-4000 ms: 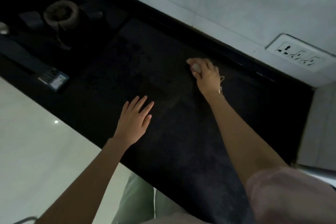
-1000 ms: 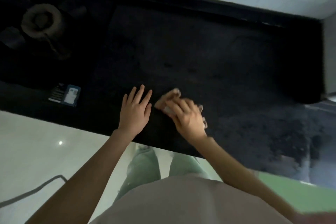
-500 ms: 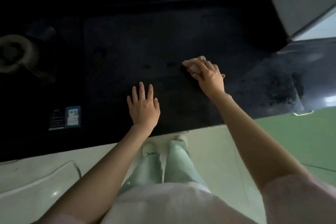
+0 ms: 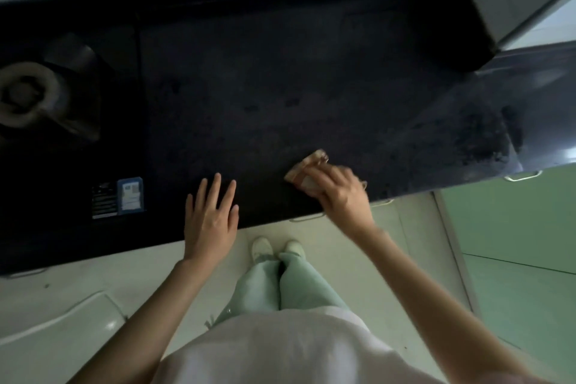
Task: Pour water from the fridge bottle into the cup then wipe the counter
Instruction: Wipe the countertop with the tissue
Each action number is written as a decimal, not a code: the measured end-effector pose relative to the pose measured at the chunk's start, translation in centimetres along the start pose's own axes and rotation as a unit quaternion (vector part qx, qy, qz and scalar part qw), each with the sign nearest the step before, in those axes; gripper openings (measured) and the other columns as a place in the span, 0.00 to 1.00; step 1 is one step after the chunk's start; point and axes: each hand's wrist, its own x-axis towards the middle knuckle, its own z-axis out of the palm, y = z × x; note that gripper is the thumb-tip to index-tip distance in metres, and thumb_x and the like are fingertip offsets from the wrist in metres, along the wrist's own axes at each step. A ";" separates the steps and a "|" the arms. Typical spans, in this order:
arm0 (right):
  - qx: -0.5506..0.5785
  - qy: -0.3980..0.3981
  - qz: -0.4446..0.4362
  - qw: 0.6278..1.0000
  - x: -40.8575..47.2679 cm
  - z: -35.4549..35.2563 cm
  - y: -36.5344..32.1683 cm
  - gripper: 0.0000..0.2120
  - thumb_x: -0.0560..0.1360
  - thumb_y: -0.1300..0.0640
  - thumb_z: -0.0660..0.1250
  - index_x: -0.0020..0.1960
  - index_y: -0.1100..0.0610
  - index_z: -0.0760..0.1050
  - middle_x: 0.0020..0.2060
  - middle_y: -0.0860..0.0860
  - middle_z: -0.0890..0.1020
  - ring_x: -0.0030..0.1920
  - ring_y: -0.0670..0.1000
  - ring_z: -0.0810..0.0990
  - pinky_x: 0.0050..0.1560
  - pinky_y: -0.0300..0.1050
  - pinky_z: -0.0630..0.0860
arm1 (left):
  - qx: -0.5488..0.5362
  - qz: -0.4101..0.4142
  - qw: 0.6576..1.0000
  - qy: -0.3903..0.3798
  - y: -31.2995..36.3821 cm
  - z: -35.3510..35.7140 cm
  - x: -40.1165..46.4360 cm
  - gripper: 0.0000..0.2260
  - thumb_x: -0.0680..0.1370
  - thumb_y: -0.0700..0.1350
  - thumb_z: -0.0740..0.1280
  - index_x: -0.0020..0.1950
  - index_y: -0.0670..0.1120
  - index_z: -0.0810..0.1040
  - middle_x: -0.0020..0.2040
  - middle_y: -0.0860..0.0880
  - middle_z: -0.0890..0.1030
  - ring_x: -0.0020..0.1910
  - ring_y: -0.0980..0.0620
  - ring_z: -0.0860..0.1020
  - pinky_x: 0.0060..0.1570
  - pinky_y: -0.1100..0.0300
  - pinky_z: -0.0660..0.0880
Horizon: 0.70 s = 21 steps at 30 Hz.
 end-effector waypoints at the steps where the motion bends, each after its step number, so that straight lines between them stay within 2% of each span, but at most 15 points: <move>1: -0.009 0.006 0.022 1.000 1.4 -0.6 1.7 0.19 0.74 0.57 0.69 0.64 0.53 0.75 0.59 0.54 0.79 0.52 0.61 0.77 0.50 0.54 0.76 | -0.002 0.001 1.000 -0.004 0.0 0.0 -0.2 0.24 0.80 0.52 0.50 0.73 0.46 0.69 0.74 0.40 0.66 0.73 0.36 0.64 0.66 0.34 0.65; 4: -0.021 0.036 0.105 0.994 5.3 -2.6 5.7 0.19 0.75 0.55 0.68 0.65 0.53 0.74 0.61 0.56 0.78 0.53 0.64 0.76 0.52 0.54 0.74 | -0.014 -0.015 1.000 -0.007 0.4 -0.1 -0.1 0.25 0.80 0.53 0.49 0.73 0.46 0.69 0.74 0.40 0.66 0.73 0.36 0.63 0.66 0.34 0.64; 7: -0.022 0.047 0.137 0.989 6.5 -3.0 5.3 0.20 0.76 0.57 0.67 0.67 0.54 0.73 0.64 0.56 0.76 0.55 0.64 0.74 0.51 0.57 0.75 | -0.017 -0.015 1.000 -0.008 0.5 0.0 -0.1 0.24 0.80 0.53 0.49 0.74 0.46 0.68 0.75 0.41 0.65 0.74 0.36 0.62 0.67 0.34 0.63; 15: 0.032 -0.003 -0.057 0.998 -0.7 1.7 -5.1 0.18 0.74 0.58 0.68 0.64 0.54 0.76 0.58 0.52 0.79 0.52 0.58 0.76 0.48 0.51 0.75 | -0.029 -0.007 1.000 -0.004 -0.1 0.2 -0.2 0.23 0.80 0.52 0.52 0.74 0.47 0.68 0.75 0.42 0.66 0.73 0.37 0.63 0.67 0.35 0.64; 19: 0.016 -0.058 -0.171 0.983 4.0 1.3 -2.6 0.17 0.76 0.54 0.65 0.64 0.54 0.76 0.58 0.53 0.80 0.51 0.60 0.77 0.48 0.55 0.77 | -0.023 -0.024 0.999 -0.014 0.4 0.0 -0.2 0.23 0.81 0.52 0.51 0.74 0.47 0.68 0.75 0.42 0.66 0.74 0.38 0.63 0.67 0.36 0.63; 21: 0.005 -0.070 -0.152 0.986 8.5 1.4 -1.0 0.18 0.75 0.54 0.66 0.65 0.54 0.75 0.61 0.56 0.78 0.54 0.62 0.77 0.51 0.58 0.77 | -0.020 -0.030 0.999 -0.019 0.5 0.0 -0.1 0.23 0.81 0.53 0.50 0.74 0.48 0.67 0.75 0.43 0.66 0.74 0.38 0.63 0.67 0.36 0.63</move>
